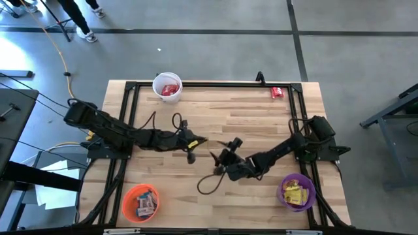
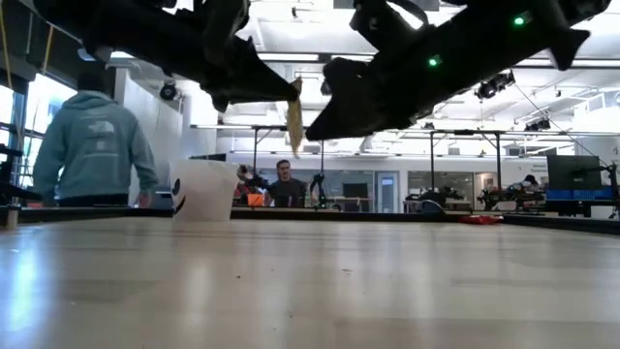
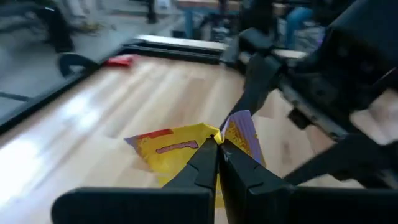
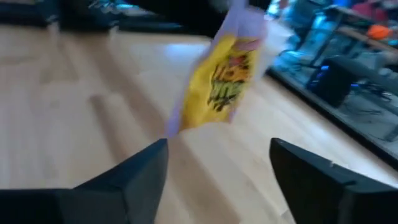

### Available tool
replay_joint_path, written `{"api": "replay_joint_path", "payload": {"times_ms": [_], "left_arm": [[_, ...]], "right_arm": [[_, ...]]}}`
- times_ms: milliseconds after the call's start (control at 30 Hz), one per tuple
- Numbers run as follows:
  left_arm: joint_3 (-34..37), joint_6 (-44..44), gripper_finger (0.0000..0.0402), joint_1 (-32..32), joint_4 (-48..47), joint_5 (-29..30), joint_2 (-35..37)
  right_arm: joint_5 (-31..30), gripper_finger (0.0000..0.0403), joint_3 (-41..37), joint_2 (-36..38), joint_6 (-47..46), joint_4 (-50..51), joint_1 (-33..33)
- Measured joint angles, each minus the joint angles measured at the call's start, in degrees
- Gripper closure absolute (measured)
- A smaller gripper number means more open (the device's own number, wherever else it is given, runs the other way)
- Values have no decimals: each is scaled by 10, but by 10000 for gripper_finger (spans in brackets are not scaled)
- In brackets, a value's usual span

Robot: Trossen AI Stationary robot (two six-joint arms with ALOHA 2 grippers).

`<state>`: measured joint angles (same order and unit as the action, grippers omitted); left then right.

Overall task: Sort candy
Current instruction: Put the yellow candy into the purple bucket

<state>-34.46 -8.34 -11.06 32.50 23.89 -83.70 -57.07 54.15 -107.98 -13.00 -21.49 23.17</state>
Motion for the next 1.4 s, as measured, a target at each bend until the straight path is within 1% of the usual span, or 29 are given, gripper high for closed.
{"api": "replay_joint_path", "payload": {"times_ms": [67, 167, 233, 367, 500, 567, 667, 767, 900, 933, 967, 1100, 1200, 1300, 1400], "left_arm": [[1, 9, 401, -5, 31, 30, -13], [1, 27, 401, -12, 94, 50, -34], [0, 36, 401, -15, 129, 54, -49], [1, 44, 401, -15, 166, 64, -71], [1, 41, 401, -17, 193, 60, -82], [0, 41, 401, -21, 205, 57, -84], [0, 41, 401, -26, 211, 56, -84], [0, 41, 401, -30, 212, 56, -84], [0, 39, 401, -30, 215, 51, -84], [0, 39, 401, -29, 215, 51, -84], [0, 39, 401, -29, 215, 51, -84], [0, 44, 401, -29, 215, 49, -84], [0, 66, 398, -29, 215, 49, -84], [0, 82, 382, -33, 214, 49, -82], [0, 101, 356, -40, 218, 50, -82]], "right_arm": [[-21, 113, 0, 0, 3, -18, -4], [-24, 98, 0, 0, 31, -59, -8], [-25, 97, 0, 0, 56, -87, -8], [-27, 96, 0, 0, 98, -126, -7], [-58, 105, 0, 0, 105, -130, -6], [-72, 123, 0, 0, 105, -129, -6], [-76, 174, 0, 0, 116, -131, -6], [-74, 249, 0, 0, 127, -134, -1], [-70, 365, 0, 0, 156, -135, 5], [-70, 382, 0, 0, 164, -135, 6], [-70, 389, 0, 0, 171, -135, 8], [-71, 374, 0, 0, 174, -139, 12], [-71, 384, 1, 0, 180, -139, 14], [-72, 397, 1, 2, 191, -139, 16], [-70, 393, 1, 17, 193, -122, 22]]}}
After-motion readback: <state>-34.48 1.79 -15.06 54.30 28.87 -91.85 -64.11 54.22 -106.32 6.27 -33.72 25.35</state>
